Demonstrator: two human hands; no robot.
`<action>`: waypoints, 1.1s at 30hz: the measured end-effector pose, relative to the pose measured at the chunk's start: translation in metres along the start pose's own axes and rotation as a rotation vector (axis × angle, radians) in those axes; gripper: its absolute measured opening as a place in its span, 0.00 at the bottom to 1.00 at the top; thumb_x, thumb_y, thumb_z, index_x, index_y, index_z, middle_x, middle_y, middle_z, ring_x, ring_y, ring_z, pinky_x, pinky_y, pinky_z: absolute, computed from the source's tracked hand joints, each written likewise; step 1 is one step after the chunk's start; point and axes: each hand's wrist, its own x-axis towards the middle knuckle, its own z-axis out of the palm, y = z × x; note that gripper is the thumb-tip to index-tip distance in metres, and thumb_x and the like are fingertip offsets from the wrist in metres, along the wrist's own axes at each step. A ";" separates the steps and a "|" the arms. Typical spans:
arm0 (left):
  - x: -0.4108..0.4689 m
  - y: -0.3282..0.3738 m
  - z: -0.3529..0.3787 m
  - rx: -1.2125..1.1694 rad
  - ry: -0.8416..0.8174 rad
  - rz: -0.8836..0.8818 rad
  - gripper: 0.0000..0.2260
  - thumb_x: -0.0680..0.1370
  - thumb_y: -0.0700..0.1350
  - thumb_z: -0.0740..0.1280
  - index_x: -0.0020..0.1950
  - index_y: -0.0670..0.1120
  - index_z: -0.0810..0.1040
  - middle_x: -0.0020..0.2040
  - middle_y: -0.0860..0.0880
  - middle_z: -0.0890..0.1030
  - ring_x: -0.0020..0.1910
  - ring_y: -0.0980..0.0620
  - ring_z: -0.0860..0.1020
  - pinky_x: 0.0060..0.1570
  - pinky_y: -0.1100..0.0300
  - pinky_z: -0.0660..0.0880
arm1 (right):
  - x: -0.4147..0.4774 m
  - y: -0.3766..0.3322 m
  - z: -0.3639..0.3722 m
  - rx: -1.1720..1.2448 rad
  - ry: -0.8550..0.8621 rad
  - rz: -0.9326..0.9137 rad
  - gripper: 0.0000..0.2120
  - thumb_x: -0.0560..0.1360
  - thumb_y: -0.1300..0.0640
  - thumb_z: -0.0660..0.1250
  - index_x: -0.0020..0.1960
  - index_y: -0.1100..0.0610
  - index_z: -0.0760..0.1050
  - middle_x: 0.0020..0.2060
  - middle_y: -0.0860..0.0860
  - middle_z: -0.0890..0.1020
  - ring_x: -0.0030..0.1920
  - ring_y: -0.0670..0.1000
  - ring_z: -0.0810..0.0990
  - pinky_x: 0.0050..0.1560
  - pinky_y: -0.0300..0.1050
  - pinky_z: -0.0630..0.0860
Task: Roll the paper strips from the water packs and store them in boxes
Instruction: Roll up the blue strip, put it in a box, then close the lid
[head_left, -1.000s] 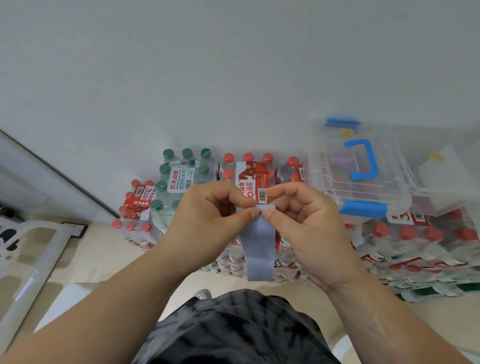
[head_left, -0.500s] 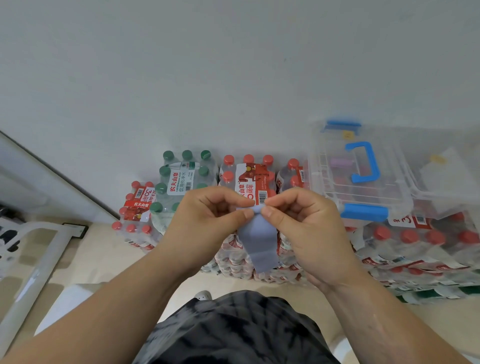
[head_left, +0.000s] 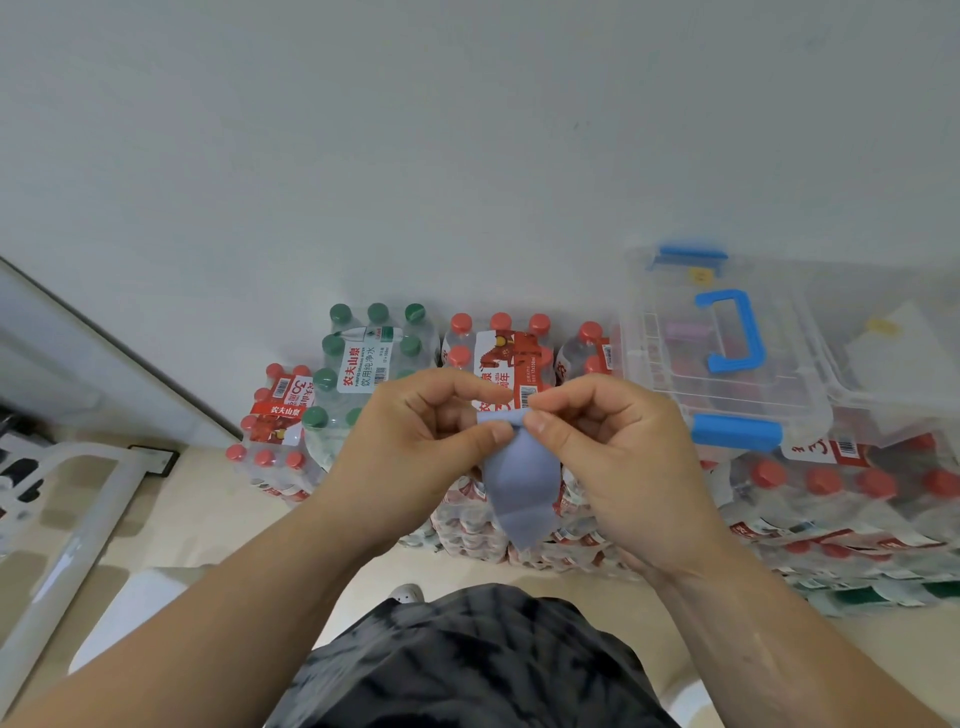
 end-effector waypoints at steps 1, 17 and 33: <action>0.000 0.001 0.000 -0.013 -0.002 -0.005 0.06 0.75 0.34 0.72 0.50 0.43 0.84 0.42 0.33 0.83 0.44 0.29 0.81 0.42 0.40 0.82 | 0.000 0.000 0.000 0.000 -0.001 0.000 0.08 0.74 0.63 0.74 0.44 0.49 0.84 0.40 0.45 0.86 0.43 0.45 0.85 0.47 0.38 0.81; 0.004 0.001 0.000 -0.050 0.050 0.037 0.07 0.72 0.29 0.72 0.44 0.39 0.85 0.41 0.40 0.85 0.46 0.36 0.82 0.49 0.46 0.81 | -0.002 0.001 0.003 0.056 0.013 0.036 0.06 0.75 0.61 0.73 0.47 0.50 0.83 0.40 0.49 0.87 0.43 0.48 0.85 0.45 0.40 0.82; -0.002 0.000 0.008 0.090 0.190 0.084 0.06 0.73 0.37 0.75 0.45 0.47 0.86 0.39 0.45 0.85 0.41 0.41 0.83 0.42 0.51 0.83 | -0.008 0.005 0.010 0.075 0.177 0.060 0.06 0.75 0.60 0.74 0.50 0.51 0.82 0.40 0.47 0.87 0.45 0.46 0.86 0.49 0.39 0.82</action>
